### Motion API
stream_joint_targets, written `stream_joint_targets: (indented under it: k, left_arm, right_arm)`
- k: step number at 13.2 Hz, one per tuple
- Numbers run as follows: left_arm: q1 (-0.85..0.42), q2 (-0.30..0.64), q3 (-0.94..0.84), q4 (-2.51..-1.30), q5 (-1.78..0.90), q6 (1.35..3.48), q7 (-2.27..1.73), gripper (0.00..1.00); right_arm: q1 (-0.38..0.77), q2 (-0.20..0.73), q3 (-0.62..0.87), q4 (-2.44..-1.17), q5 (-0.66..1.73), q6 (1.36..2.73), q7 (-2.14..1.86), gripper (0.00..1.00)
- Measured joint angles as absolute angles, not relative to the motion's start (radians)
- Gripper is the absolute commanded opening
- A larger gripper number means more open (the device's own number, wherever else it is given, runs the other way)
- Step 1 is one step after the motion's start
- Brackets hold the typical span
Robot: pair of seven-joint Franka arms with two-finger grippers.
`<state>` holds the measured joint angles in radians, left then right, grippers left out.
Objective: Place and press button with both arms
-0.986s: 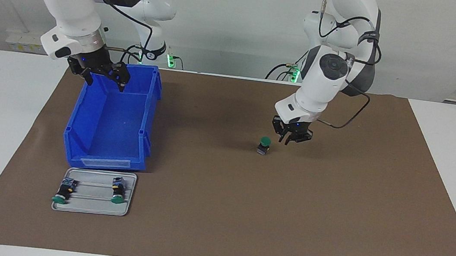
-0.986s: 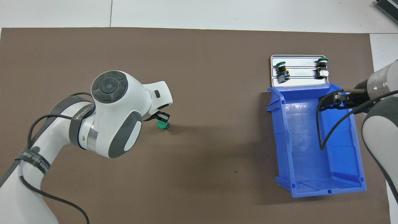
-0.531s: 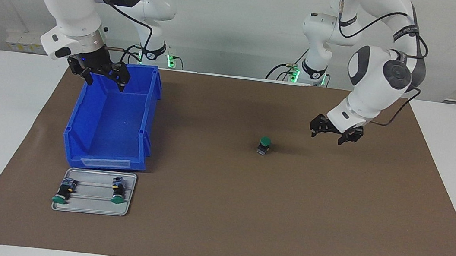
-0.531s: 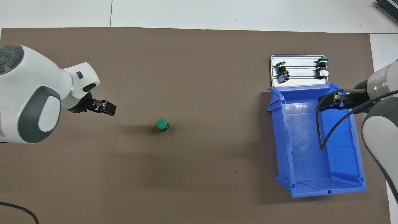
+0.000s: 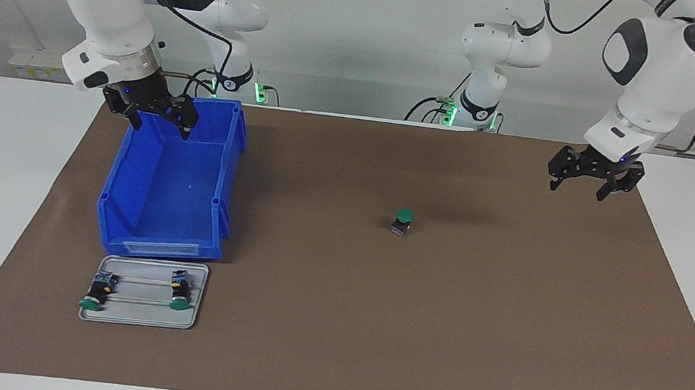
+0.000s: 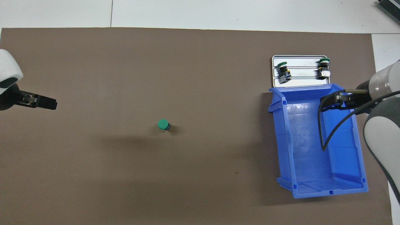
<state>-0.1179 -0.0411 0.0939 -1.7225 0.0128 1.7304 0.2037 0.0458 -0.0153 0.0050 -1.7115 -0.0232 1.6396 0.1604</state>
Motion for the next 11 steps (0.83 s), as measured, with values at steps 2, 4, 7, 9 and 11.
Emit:
stream_joint_targets:
  k: [2,4,7,9,11]
  left_arm:
    - [-0.112,-0.032,0.093,-1.621,-0.009,1.652,0.204,1.00]
    - [-0.105,-0.018,0.093,-1.554,-0.020,1.583,0.204,1.00]
    - [-0.099,-0.005,0.091,-1.502,-0.024,1.516,0.203,1.00]
    - [-0.099,-0.006,0.086,-1.497,-0.024,1.494,0.202,1.00]
    - [-0.099,-0.010,0.084,-1.503,-0.024,1.472,0.202,1.00]
  right_arm:
    - [0.046,-0.015,0.005,-1.712,-0.023,1.640,0.160,1.00]
    - [0.046,-0.015,0.005,-1.712,-0.023,1.640,0.160,1.00]
    - [0.046,-0.015,0.005,-1.712,-0.023,1.640,0.160,1.00]
    - [0.046,-0.015,0.005,-1.712,-0.023,1.640,0.160,1.00]
    - [0.046,-0.015,0.005,-1.712,-0.023,1.640,0.160,1.00]
